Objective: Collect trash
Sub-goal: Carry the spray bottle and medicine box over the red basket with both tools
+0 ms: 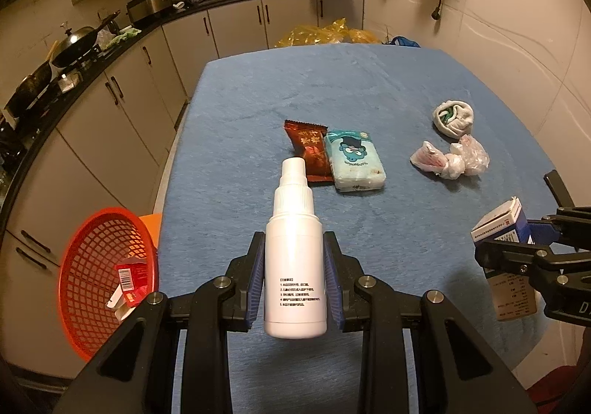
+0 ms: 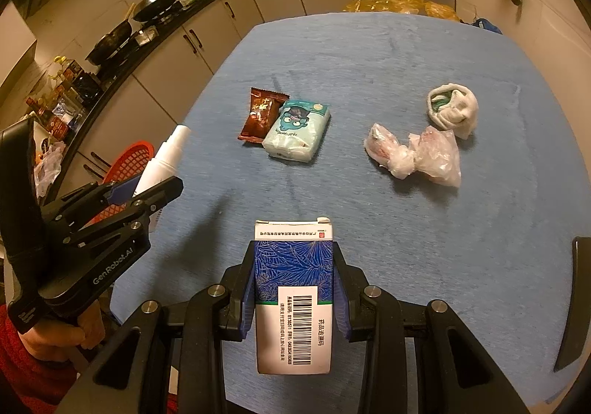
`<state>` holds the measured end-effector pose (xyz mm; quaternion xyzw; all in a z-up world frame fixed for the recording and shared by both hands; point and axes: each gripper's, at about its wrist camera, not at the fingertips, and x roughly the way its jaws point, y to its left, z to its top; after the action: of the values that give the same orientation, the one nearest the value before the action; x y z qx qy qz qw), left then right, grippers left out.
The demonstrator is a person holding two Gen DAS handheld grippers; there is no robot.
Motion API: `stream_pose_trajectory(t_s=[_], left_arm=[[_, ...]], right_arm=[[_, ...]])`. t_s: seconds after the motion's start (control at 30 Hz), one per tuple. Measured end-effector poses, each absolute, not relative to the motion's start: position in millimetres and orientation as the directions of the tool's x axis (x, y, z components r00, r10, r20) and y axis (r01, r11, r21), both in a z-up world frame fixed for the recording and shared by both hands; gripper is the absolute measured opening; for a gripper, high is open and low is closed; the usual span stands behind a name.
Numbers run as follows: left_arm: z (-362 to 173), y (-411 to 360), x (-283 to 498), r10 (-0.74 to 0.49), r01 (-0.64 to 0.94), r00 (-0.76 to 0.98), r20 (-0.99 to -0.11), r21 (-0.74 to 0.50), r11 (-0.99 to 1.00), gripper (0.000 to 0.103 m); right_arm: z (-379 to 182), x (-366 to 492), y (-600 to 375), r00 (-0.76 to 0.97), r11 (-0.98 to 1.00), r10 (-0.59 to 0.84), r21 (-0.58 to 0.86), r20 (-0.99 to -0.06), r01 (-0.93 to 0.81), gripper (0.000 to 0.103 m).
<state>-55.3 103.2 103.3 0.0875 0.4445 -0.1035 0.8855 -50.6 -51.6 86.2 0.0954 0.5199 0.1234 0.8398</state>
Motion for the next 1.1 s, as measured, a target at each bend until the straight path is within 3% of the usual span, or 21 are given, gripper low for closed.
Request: stream_pose_trajectory(t_s=[1.1], left_arm=[[119.3,148.5,-66.6,-0.139,0.168,0.603,-0.786,-0.045,0.985,0.029]], right_arm=[[87.9,-43.2,-26.4,0.416,0.945,0.327,0.282,-0.849,-0.167,0.037]])
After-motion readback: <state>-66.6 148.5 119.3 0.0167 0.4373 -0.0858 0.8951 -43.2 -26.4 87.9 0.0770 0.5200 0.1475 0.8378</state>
